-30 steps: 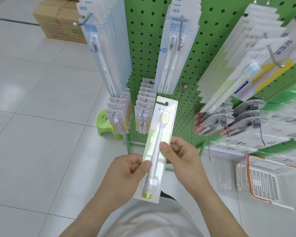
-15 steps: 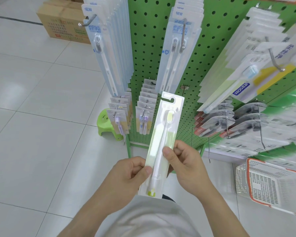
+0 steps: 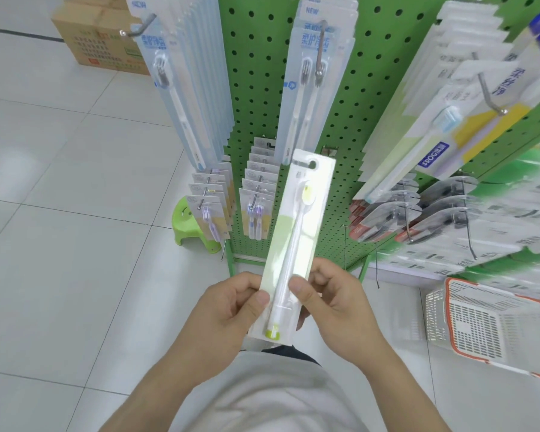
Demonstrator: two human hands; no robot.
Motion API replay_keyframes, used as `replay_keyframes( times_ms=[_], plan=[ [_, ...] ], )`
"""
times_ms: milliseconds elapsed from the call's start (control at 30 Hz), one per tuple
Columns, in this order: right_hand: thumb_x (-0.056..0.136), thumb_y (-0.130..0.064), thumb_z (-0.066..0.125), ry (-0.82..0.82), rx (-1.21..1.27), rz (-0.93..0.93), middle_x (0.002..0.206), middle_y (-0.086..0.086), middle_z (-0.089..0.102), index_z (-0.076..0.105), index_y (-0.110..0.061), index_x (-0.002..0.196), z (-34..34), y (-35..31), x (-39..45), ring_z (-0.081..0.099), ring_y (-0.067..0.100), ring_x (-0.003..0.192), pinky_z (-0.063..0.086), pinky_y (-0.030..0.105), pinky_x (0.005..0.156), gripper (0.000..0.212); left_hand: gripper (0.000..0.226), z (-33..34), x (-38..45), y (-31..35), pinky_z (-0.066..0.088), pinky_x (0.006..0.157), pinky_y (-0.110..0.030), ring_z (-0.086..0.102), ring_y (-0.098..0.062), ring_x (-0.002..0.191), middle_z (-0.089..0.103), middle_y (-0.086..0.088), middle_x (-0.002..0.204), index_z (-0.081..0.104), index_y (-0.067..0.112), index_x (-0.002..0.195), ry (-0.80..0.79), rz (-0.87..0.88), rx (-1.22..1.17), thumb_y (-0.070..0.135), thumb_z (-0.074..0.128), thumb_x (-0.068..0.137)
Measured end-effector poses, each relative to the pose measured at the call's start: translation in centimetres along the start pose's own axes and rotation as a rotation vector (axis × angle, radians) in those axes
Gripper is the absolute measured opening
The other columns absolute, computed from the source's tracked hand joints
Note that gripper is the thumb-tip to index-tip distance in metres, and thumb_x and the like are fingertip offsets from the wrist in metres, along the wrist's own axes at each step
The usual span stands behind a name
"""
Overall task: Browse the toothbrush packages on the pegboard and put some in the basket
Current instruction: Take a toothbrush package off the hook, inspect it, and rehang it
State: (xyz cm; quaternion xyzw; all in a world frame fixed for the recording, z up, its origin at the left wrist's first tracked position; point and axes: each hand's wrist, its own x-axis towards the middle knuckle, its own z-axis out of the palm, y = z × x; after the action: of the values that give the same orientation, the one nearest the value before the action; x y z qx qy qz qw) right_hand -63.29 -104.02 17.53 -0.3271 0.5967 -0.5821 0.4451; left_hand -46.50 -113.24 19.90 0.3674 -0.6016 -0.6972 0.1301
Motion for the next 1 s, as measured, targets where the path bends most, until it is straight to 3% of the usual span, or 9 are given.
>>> replay_keyframes(
  times_ms=[100,200,367,433,533,600,667,767,1000],
  plan=[
    [0.092,-0.026,0.065,0.079,-0.002,-0.015,0.086,0.022,0.069,0.07,-0.017,0.103,0.0,0.4,0.0,0.063,0.026,0.068,0.054,0.04,0.056,0.015,0.034,0.1,-0.3,0.5,0.061,0.079,-0.036,0.074,-0.025,0.093,0.076,-0.006,0.108,0.06,0.014,0.127,-0.101,-0.02,-0.006,-0.004,0.05,0.101],
    [0.094,-0.023,0.064,0.005,0.011,0.006,0.094,0.015,0.072,0.067,-0.014,0.113,-0.7,0.4,-0.1,0.062,0.026,0.077,0.054,0.034,0.062,0.022,0.042,0.4,-0.3,0.4,0.062,0.076,-0.038,0.075,-0.03,0.09,0.077,-0.009,0.105,0.061,0.013,0.124,-0.064,-0.025,-0.02,-0.016,0.05,0.096],
    [0.091,-0.013,0.067,-0.068,0.021,-0.006,0.096,0.03,0.063,0.064,-0.011,0.117,-1.6,-0.1,0.4,0.056,0.026,0.079,0.053,0.034,0.063,0.026,0.041,1.1,-0.1,0.3,0.062,0.073,-0.033,0.076,-0.03,0.089,0.078,-0.007,0.1,0.063,0.012,0.12,-0.014,-0.019,-0.072,-0.017,0.051,0.094],
    [0.092,-0.015,0.066,-0.05,0.039,-0.003,0.098,0.022,0.068,0.064,-0.013,0.121,-1.5,-0.1,0.4,0.059,0.023,0.08,0.052,0.03,0.064,0.029,0.041,1.2,0.0,0.5,0.062,0.074,-0.034,0.076,-0.029,0.088,0.078,-0.006,0.1,0.063,0.014,0.12,0.004,-0.008,-0.08,-0.017,0.052,0.094],
    [0.095,-0.015,0.061,-0.052,0.057,-0.014,0.109,0.015,0.072,0.06,-0.015,0.131,-0.9,0.1,0.3,0.062,0.037,0.094,0.055,0.042,0.078,0.036,0.041,1.3,0.1,0.7,0.063,0.074,-0.037,0.076,-0.029,0.087,0.078,-0.006,0.1,0.064,0.014,0.119,0.026,0.002,-0.103,-0.016,0.054,0.094],
    [0.094,-0.006,0.058,-0.071,0.064,-0.022,0.116,0.014,0.072,0.055,-0.012,0.137,-0.8,0.1,0.2,0.064,0.036,0.103,0.052,0.043,0.087,0.043,0.04,1.4,0.1,0.7,0.063,0.075,-0.039,0.076,-0.03,0.087,0.078,-0.007,0.101,0.063,0.013,0.12,0.036,0.007,-0.109,-0.016,0.054,0.094],
    [0.088,0.002,0.059,-0.098,0.017,-0.022,0.116,0.01,0.072,0.051,-0.015,0.139,-0.8,-0.1,0.2,0.064,0.029,0.1,0.051,0.04,0.082,0.055,0.04,1.4,0.1,0.7,0.063,0.077,-0.038,0.076,-0.03,0.088,0.078,-0.007,0.102,0.061,0.013,0.122,0.048,0.024,-0.09,-0.015,0.053,0.095],
    [0.083,0.007,0.065,-0.145,-0.049,-0.034,0.114,0.01,0.072,0.046,-0.02,0.141,-1.0,-0.2,0.1,0.063,0.035,0.1,0.051,0.053,0.083,0.067,0.039,1.6,0.2,0.8,0.062,0.078,-0.037,0.075,-0.029,0.088,0.078,-0.007,0.101,0.061,0.014,0.122,0.052,0.042,-0.061,-0.014,0.052,0.096],
    [0.078,0.007,0.067,-0.107,-0.061,-0.018,0.109,0.01,0.071,0.049,-0.024,0.138,-1.0,-0.4,-0.2,0.06,0.037,0.096,0.049,0.062,0.084,0.07,0.043,1.8,0.6,1.1,0.062,0.075,-0.034,0.076,-0.028,0.085,0.078,-0.006,0.101,0.061,0.013,0.12,0.031,0.001,-0.051,-0.018,0.054,0.091]
  ],
)
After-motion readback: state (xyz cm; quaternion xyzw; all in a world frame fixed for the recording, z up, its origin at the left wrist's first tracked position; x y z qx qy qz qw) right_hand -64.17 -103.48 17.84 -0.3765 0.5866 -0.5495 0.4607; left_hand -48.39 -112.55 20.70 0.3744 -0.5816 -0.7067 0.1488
